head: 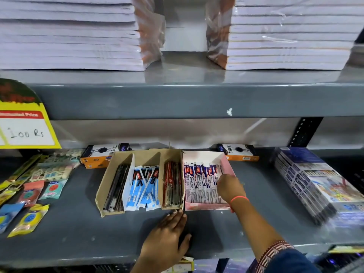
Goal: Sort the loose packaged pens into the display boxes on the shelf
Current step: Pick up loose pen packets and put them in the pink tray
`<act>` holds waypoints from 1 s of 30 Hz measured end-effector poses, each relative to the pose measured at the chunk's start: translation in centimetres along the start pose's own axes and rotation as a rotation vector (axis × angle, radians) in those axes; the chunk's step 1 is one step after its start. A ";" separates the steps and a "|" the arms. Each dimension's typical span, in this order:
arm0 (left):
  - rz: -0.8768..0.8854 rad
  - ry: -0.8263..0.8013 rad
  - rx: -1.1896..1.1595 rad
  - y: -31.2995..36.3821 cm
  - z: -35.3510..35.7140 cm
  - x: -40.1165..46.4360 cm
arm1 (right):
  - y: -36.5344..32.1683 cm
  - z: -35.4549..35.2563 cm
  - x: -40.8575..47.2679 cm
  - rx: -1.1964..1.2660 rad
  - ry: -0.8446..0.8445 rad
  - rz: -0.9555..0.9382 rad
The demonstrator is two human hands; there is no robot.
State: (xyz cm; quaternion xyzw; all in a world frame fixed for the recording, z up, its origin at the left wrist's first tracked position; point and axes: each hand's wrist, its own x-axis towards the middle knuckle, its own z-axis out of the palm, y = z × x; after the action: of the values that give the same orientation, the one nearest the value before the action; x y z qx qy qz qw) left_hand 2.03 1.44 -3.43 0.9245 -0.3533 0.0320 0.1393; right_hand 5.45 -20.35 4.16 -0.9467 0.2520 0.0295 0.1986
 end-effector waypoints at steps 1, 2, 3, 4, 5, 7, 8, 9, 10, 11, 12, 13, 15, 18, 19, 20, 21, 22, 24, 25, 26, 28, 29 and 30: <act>0.000 0.006 0.003 0.0 0.0 0.0 | 0.1 0.0 -0.2 -0.051 0.033 0.001; 0.003 0.016 0.006 0.0 0.1 0.0 | 0.2 0.0 -0.3 -0.105 0.068 0.000; 0.006 0.020 0.008 0.0 0.1 -0.1 | 0.3 0.0 -0.3 -0.154 0.082 -0.007; 0.011 0.027 0.008 0.0 0.2 -0.1 | 0.3 0.2 -0.5 -0.202 0.077 -0.014; 0.015 0.028 0.008 0.0 0.2 -0.1 | 0.3 0.4 -0.5 -0.248 0.064 -0.025; 0.020 0.039 0.014 0.1 0.1 -0.1 | 0.2 0.7 -0.4 -0.292 0.048 -0.043; 0.025 0.047 0.011 0.1 0.0 -0.1 | 0.1 0.7 -0.4 -0.293 0.050 -0.044; 0.027 0.054 0.007 0.1 0.0 -0.1 | 0.1 0.7 -0.3 -0.293 0.053 -0.047; 0.029 0.062 0.006 0.1 0.0 -0.2 | 0.0 0.7 -0.3 -0.290 0.053 -0.049; 0.029 0.067 0.008 0.1 0.0 -0.2 | -0.1 0.6 -0.3 -0.275 0.054 -0.044; 0.031 0.066 0.011 0.1 0.0 -0.2 | -0.1 0.4 -0.3 -0.244 0.055 -0.032; 0.033 0.066 0.012 0.1 0.0 -0.1 | -0.1 0.3 -0.2 -0.189 0.053 -0.019; 0.035 0.070 0.013 0.1 0.1 -0.1 | 0.1 0.0 0.0 -0.046 0.050 0.009; 0.038 0.075 0.015 0.1 0.1 -0.1 | 0.3 -0.5 -0.1 -0.086 0.033 0.004; 0.039 0.077 0.018 0.1 0.1 -0.1 | 0.3 -0.6 -0.3 -0.158 0.029 -0.010; 0.040 0.079 0.022 0.1 0.1 -0.1 | 0.1 -0.7 -0.5 -0.223 0.032 -0.028; 0.039 0.081 0.024 0.2 0.1 -0.1 | -0.2 -0.7 -0.7 -0.279 0.041 -0.049; 0.038 0.083 0.028 0.2 0.1 -0.1 | -0.5 -0.8 -0.8 -0.334 0.060 -0.075; 0.039 0.087 0.040 0.2 0.1 -0.1 | -1.4 -0.5 -0.6 -0.403 0.081 -0.155; 0.039 0.087 0.043 0.2 0.1 -0.1 | -1.8 -0.1 -0.4 -0.371 0.045 -0.213; 0.035 0.085 0.043 0.2 0.1 -0.1 | -2.2 0.4 -0.2 -0.280 -0.041 -0.265; 0.024 0.075 0.046 0.1 0.2 -0.1 | -3.1 1.3 0.1 -0.135 -0.254 -0.336; 0.021 0.071 0.047 0.2 0.2 -0.1 | -3.4 1.7 0.3 -0.157 -0.326 -0.357; 0.019 0.071 0.048 0.2 0.2 -0.1 | -3.4 2.1 0.4 -0.207 -0.364 -0.364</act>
State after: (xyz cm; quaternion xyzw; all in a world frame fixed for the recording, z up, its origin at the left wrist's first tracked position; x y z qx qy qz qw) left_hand 1.84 1.32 -3.55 0.9225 -0.3560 0.0746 0.1294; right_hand 7.55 -17.05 3.37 -0.9708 0.0334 0.1885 0.1447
